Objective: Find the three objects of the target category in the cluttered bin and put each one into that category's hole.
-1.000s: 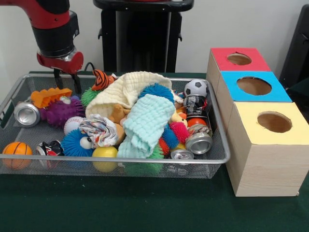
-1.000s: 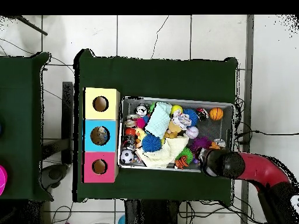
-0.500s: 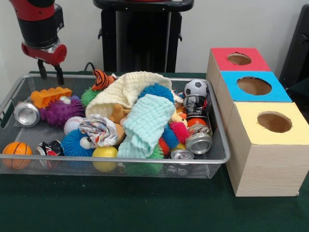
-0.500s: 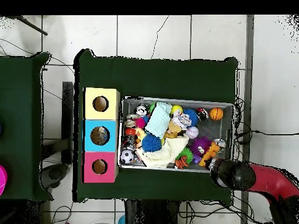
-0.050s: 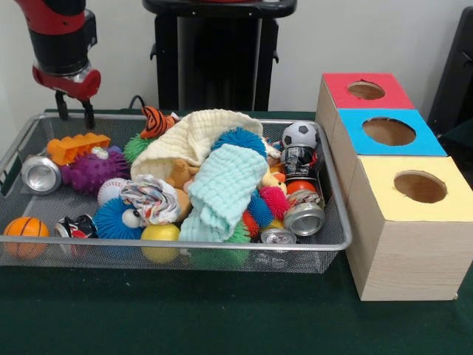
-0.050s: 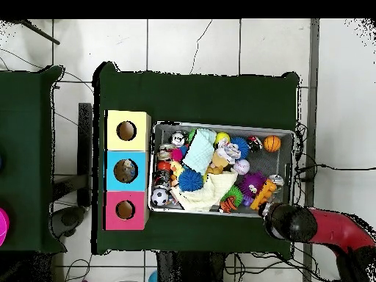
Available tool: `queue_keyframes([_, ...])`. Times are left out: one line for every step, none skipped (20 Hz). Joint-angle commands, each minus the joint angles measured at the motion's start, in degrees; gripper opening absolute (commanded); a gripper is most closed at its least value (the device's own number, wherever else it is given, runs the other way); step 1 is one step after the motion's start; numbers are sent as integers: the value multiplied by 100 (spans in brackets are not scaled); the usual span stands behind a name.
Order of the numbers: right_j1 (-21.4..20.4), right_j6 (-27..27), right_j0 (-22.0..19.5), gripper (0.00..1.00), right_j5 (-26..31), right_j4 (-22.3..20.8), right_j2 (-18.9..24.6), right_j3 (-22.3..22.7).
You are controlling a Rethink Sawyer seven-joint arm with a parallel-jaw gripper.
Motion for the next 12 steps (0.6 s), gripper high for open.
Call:
queue_keyframes([986, 353, 230, 100, -685, -519, -352, -619])
queue_keyframes([1035, 303, 218, 100, -693, -490, -366, -668])
queue_keyframes([1055, 271, 233, 100, -699, -468, -388, -697])
queue_keyframes([1079, 256, 251, 100, -715, -453, -415, -719])
queue_keyframes([1117, 260, 275, 100, -749, -447, -447, -743])
queue_keyframes([1200, 272, 299, 100, -804, -453, -484, -803])
queue_keyframes([1283, 283, 323, 100, -860, -458, -521, -863])
queue_keyframes([1398, 294, 340, 100, -920, -485, -547, -959])
queue_keyframes([1528, 308, 349, 100, -986, -524, -573, -1072])
queue_keyframes([1666, 329, 366, 100, -1059, -576, -600, -1209])
queue_keyframes([1783, 347, 372, 100, -1133, -627, -626, -1322])
queue_keyframes([1888, 360, 385, 100, -1196, -670, -652, -1425])
